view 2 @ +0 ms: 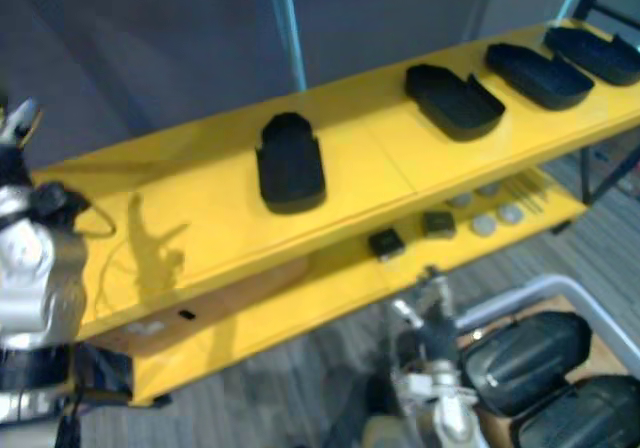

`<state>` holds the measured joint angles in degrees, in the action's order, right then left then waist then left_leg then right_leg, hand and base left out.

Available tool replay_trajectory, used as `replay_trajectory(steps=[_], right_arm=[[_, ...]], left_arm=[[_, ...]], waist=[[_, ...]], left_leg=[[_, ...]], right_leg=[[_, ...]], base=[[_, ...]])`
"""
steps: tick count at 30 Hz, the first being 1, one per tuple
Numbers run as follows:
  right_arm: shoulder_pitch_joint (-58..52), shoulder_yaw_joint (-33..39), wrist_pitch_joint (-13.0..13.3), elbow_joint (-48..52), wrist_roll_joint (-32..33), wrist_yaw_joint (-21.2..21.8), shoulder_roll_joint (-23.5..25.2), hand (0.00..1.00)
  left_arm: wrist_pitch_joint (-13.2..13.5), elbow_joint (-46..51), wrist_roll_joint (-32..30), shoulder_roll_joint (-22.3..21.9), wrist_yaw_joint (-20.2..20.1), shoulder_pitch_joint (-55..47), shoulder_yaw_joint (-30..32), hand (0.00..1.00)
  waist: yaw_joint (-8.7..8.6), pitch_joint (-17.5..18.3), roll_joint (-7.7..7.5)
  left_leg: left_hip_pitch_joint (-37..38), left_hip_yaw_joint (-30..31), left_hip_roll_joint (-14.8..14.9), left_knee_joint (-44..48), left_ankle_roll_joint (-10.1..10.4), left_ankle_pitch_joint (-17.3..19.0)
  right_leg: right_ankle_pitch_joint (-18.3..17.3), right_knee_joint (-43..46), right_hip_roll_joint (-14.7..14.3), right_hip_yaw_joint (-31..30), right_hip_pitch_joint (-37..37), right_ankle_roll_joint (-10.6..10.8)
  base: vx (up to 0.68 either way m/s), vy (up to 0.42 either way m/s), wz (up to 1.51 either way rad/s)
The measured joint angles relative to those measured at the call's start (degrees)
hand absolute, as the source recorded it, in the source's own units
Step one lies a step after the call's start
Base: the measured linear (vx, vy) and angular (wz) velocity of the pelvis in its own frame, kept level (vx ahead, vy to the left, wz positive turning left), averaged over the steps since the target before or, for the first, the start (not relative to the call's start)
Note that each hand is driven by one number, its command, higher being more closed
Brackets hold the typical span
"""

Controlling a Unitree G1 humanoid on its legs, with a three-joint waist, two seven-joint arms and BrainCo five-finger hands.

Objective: Walk over and take plastic housings, then place them on the shelf

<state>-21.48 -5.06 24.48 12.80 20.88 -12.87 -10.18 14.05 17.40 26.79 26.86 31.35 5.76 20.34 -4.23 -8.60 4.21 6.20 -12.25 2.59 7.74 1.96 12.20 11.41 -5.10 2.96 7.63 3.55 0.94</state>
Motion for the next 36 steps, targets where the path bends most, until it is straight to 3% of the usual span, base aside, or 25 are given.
replay_trajectory(steps=[3, 7, 10, 11, 14, 16, 17, 18, 19, 22, 25, 28, 32, 36], right_arm=[[1.0, 5.0, 2.2, 5.2, -2.2, -2.6, 0.4, 0.00], [3.6, 10.8, 4.5, 9.6, -2.7, -3.3, 0.8, 0.00], [7.4, 10.9, 4.5, 11.4, -1.9, -0.9, 0.7, 0.00], [9.9, 10.0, 4.4, 11.1, -1.3, 0.6, 0.3, 0.00], [18.6, 8.0, 3.4, 7.6, -1.2, 2.7, -3.5, 0.00], [28.1, 5.4, 0.0, 0.7, 2.5, 4.5, -6.8, 0.00], [32.7, 3.6, -2.9, -3.9, 4.5, 5.4, -7.8, 0.00], [34.6, 2.6, -4.2, -5.7, 5.5, 5.7, -8.2, 0.00], [38.6, -0.1, -7.1, -9.4, 8.0, 7.5, -8.4, 0.00], [45.4, -7.4, -10.8, -17.7, 10.0, 10.8, -7.0, 0.00], [48.5, -10.5, -12.5, -22.9, 10.4, 13.2, -3.7, 0.00], [49.7, -11.8, -13.0, -28.1, 10.7, 14.7, 0.1, 0.00], [49.7, -15.4, -13.9, -30.7, 11.0, 15.6, 3.7, 0.00], [49.7, -18.9, -14.7, -32.2, 9.7, 14.2, 6.5, 0.00]], left_arm=[[2.7, 4.5, -5.2, -8.0, 2.3, -11.1, 6.0, 0.00], [1.8, 3.5, -7.8, -15.3, 7.6, -22.0, 12.9, 0.00], [-0.4, -7.0, -7.4, -17.2, 12.6, -25.2, 15.2, 0.00], [-1.0, -13.3, -6.7, -18.0, 14.1, -25.7, 15.4, 0.00], [-0.6, -29.2, -4.1, -21.3, 14.9, -25.9, 15.3, 0.00], [0.4, -41.2, -1.8, -22.8, 12.4, -25.3, 14.4, 0.00], [0.4, -45.6, -0.5, -23.6, 9.6, -25.3, 14.2, 0.00], [0.5, -47.8, -0.1, -23.6, 8.4, -25.3, 13.6, 0.00], [0.4, -53.5, 1.0, -23.5, 4.7, -25.4, 11.8, 0.00], [-1.9, -62.7, 1.6, -23.6, -2.3, -25.4, 9.9, 0.00], [-4.5, -67.2, 1.6, -24.8, -8.1, -25.4, 9.3, 0.00], [-7.1, -70.7, 1.6, -25.9, -12.9, -25.5, 5.7, 0.00], [-8.1, -72.9, 1.4, -26.9, -18.2, -25.3, 3.2, 0.00], [-9.0, -73.2, -1.5, -27.1, -23.1, -24.0, 1.6, 0.00]], waist=[[2.48, 0.9, 0.17], [5.26, 2.2, -0.20], [6.81, 2.9, 0.11], [7.09, 3.5, 0.00], [7.30, 4.0, -0.62], [7.53, 3.7, -1.17], [8.43, 3.8, -1.71], [9.08, 3.8, -2.02], [10.66, 3.5, -2.45], [12.51, 3.2, -3.12], [14.53, 2.9, -3.32], [14.29, 1.4, -3.37], [14.31, -0.5, -4.24], [14.43, -1.1, -3.98]], left_leg=[[0.9, 1.2, 0.4, -0.4, 0.2, -0.3], [0.8, 3.6, 0.3, -0.5, 0.2, -0.4], [0.4, 3.6, 0.9, -0.9, -0.6, -0.1], [0.3, 3.8, 1.0, -1.2, -0.6, -0.2], [0.0, 4.4, 1.4, -1.2, 0.0, -0.6], [-0.3, 6.1, 1.7, -1.3, 0.7, -1.1], [-0.4, 7.0, 1.8, -1.4, 1.1, -1.3], [-0.5, 7.4, 1.9, -1.5, 1.2, -1.4], [-0.6, 8.3, 2.0, -1.9, 1.5, -1.8], [-1.3, 10.3, 1.8, -2.7, 2.0, -3.0], [-1.2, 10.6, 1.7, -3.4, 2.1, -3.4], [0.0, 11.9, 1.3, -4.4, 2.1, -3.8], [0.8, 11.8, 1.1, -5.8, 2.1, -4.2], [0.9, 11.9, 1.0, -6.2, 2.1, -4.2]], right_leg=[[-0.5, 0.0, -0.1, 1.5, -1.6, -0.1], [-1.9, 0.0, 0.0, 3.8, -2.9, 0.1], [-3.0, 0.0, -0.2, 5.2, -3.0, 0.6], [-1.7, 0.5, 0.1, 5.4, -2.8, -0.4], [-1.9, 0.0, 0.0, 6.8, -2.9, -0.2], [-2.1, 0.0, 0.0, 8.7, -3.5, -0.3], [-2.3, 0.0, -0.1, 9.6, -3.8, -0.4], [-2.3, 0.0, -0.1, 9.8, -3.8, -0.6], [-2.3, 0.0, -0.1, 10.8, -3.9, -0.7], [-2.3, 0.0, 0.3, 12.5, -4.0, -0.7], [-2.4, 0.0, 0.4, 12.8, -4.0, -0.6], [-2.9, 0.0, 1.0, 14.1, -5.5, 0.2], [-3.1, 0.0, 1.2, 14.2, -5.7, 0.5], [-3.3, 0.0, 1.3, 14.3, -5.7, 0.7]], base=[[0.02, -0.031, 0.26], [-0.03, -0.045, 0.30], [-0.03, -0.029, 0.06], [0.00, -0.048, 0.10], [0.01, -0.057, 0.15], [0.00, -0.070, 0.38], [0.01, -0.061, 0.40], [0.01, -0.062, 0.35], [0.01, -0.042, 0.30], [0.03, -0.021, 0.38], [0.04, 0.005, 0.13], [0.02, 0.019, 0.17], [0.01, 0.006, 0.02], [0.05, -0.002, 0.03]])
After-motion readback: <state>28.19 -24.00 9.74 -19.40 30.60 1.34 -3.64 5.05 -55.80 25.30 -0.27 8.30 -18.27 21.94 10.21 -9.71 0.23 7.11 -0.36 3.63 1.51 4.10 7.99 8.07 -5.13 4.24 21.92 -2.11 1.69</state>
